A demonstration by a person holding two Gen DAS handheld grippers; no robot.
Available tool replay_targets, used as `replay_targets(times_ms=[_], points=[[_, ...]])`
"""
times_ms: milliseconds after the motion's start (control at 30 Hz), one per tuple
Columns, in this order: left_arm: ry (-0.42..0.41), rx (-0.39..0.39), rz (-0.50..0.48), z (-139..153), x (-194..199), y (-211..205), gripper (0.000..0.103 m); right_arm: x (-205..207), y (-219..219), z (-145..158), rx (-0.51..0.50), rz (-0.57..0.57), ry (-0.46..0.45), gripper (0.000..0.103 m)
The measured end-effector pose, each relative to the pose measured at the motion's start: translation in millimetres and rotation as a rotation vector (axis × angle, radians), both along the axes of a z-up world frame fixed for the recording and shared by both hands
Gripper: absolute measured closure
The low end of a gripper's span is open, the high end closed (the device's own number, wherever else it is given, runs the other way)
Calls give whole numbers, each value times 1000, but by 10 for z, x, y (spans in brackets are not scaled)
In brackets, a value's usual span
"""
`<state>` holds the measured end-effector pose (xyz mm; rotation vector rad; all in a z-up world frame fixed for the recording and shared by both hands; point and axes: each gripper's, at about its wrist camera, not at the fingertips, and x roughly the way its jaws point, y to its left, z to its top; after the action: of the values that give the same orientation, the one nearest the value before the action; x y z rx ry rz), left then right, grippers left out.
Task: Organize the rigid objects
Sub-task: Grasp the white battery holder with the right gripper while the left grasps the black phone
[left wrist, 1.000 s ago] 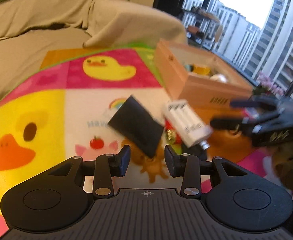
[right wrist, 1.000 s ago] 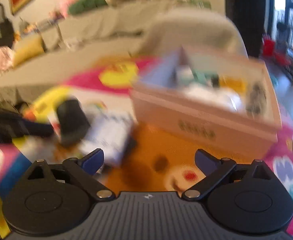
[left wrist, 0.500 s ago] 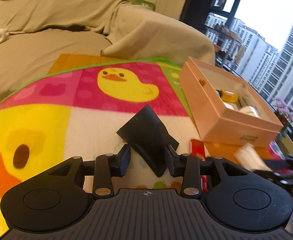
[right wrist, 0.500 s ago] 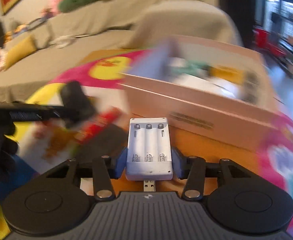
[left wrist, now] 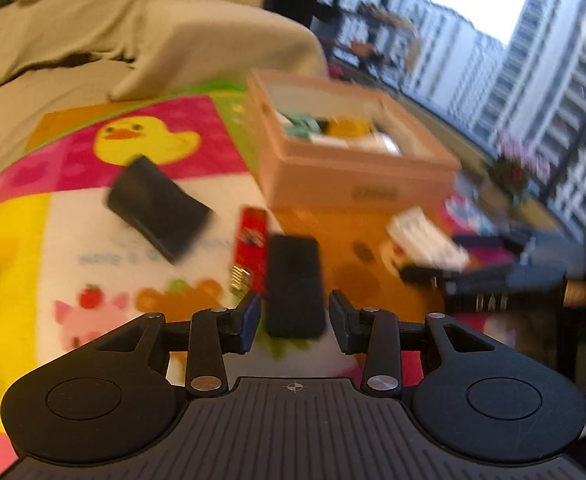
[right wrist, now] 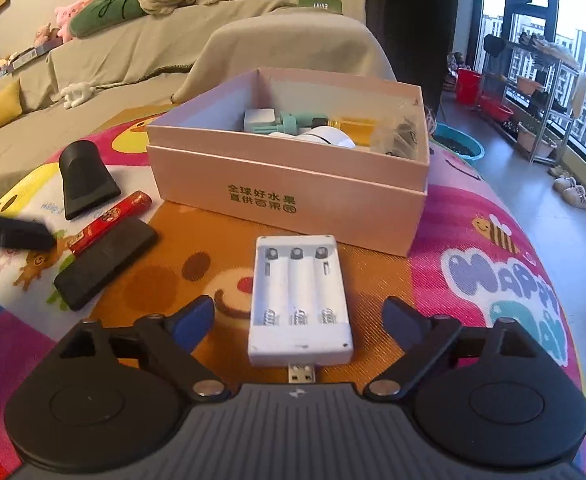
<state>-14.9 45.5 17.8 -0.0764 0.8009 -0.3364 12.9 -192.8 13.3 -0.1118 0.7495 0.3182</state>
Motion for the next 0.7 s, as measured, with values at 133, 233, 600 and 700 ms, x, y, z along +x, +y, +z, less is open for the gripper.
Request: replay_targets(times_ms=[133, 233, 600, 700], points=[[-16, 24, -53, -50, 66, -231, 60, 15, -115, 14, 79, -19, 4, 11], [26, -22, -120, -71, 177, -384, 60, 24, -230, 24, 144, -59, 8, 11], [-140, 78, 27, 123, 17, -341, 57, 39, -370, 1, 243, -113, 10, 11], [-99, 79, 153, 84, 116, -108, 57, 40, -373, 3, 249, -114, 9, 11]])
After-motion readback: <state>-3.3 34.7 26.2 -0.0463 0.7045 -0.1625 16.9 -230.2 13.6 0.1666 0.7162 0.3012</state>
